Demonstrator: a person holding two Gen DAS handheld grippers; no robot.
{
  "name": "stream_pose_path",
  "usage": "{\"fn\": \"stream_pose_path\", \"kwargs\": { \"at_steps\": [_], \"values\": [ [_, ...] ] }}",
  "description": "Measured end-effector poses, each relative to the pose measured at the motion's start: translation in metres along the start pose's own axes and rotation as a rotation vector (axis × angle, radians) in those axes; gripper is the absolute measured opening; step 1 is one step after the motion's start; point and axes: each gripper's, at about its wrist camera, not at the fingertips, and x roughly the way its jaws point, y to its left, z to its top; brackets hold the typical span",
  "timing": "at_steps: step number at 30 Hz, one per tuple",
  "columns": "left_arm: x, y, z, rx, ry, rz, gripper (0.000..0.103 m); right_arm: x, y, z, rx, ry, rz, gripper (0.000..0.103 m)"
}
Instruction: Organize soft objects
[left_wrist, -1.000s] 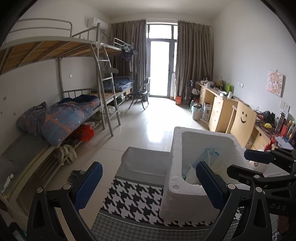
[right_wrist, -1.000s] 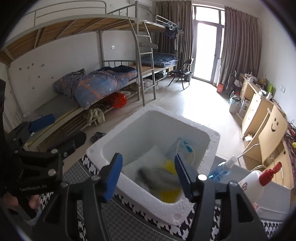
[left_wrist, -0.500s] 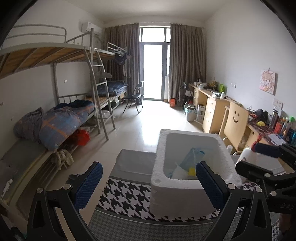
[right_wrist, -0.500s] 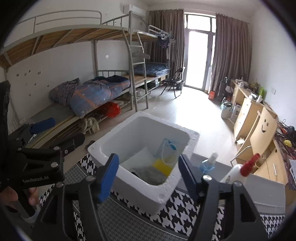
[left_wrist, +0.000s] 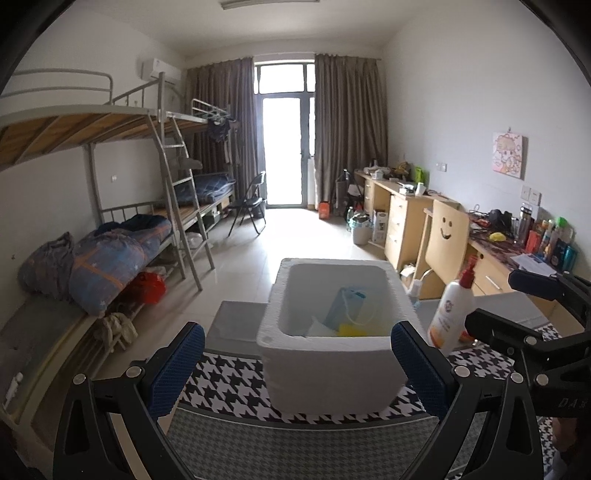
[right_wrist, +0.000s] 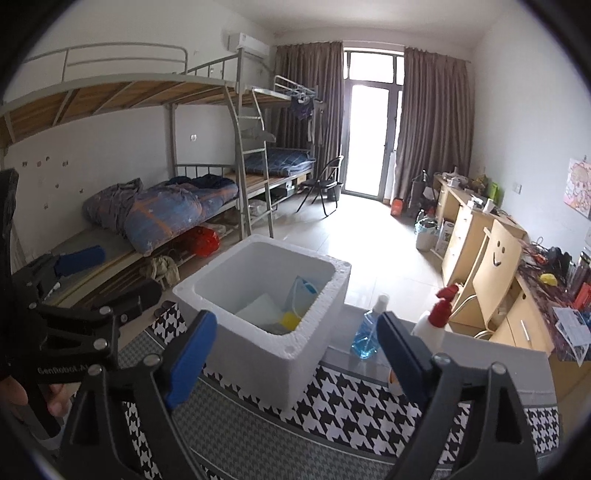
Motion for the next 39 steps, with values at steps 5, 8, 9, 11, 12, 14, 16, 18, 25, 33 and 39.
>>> {"fn": "stream_pose_path", "kwargs": {
  "at_steps": [5,8,9,11,12,14,16,18,25,33,39],
  "values": [
    [-0.015,-0.011,-0.006,0.010,-0.019,-0.030,0.101,-0.019,-0.004,-0.009,0.018,-0.025,-0.013,0.091],
    [-0.024,-0.017,-0.009,0.016,-0.030,-0.055,0.101,-0.028,-0.007,-0.016,0.028,-0.035,-0.019,0.091],
    [-0.027,-0.018,-0.011,0.021,-0.033,-0.058,0.101,-0.032,-0.008,-0.019,0.031,-0.041,-0.022,0.091],
    [-0.033,-0.022,-0.014,0.032,-0.040,-0.067,0.101,-0.039,-0.009,-0.024,0.033,-0.050,-0.028,0.091],
    [-0.037,-0.023,-0.015,0.035,-0.042,-0.073,0.101,-0.043,-0.009,-0.026,0.034,-0.056,-0.032,0.091],
    [-0.043,-0.026,-0.017,0.032,-0.048,-0.080,0.102,-0.049,-0.008,-0.030,0.032,-0.065,-0.040,0.091],
    [-0.049,-0.029,-0.019,0.035,-0.052,-0.092,0.102,-0.056,-0.009,-0.034,0.035,-0.073,-0.045,0.091],
    [-0.055,-0.032,-0.021,0.049,-0.062,-0.089,0.102,-0.064,-0.010,-0.038,0.040,-0.083,-0.046,0.091],
    [-0.068,-0.041,-0.031,0.066,-0.083,-0.101,0.102,-0.083,-0.008,-0.055,0.045,-0.111,-0.064,0.094],
    [-0.080,-0.048,-0.043,0.073,-0.108,-0.090,0.102,-0.101,-0.007,-0.070,0.048,-0.131,-0.089,0.096],
    [-0.084,-0.049,-0.052,0.067,-0.118,-0.094,0.102,-0.108,-0.005,-0.078,0.050,-0.146,-0.099,0.097]
  ]
}}
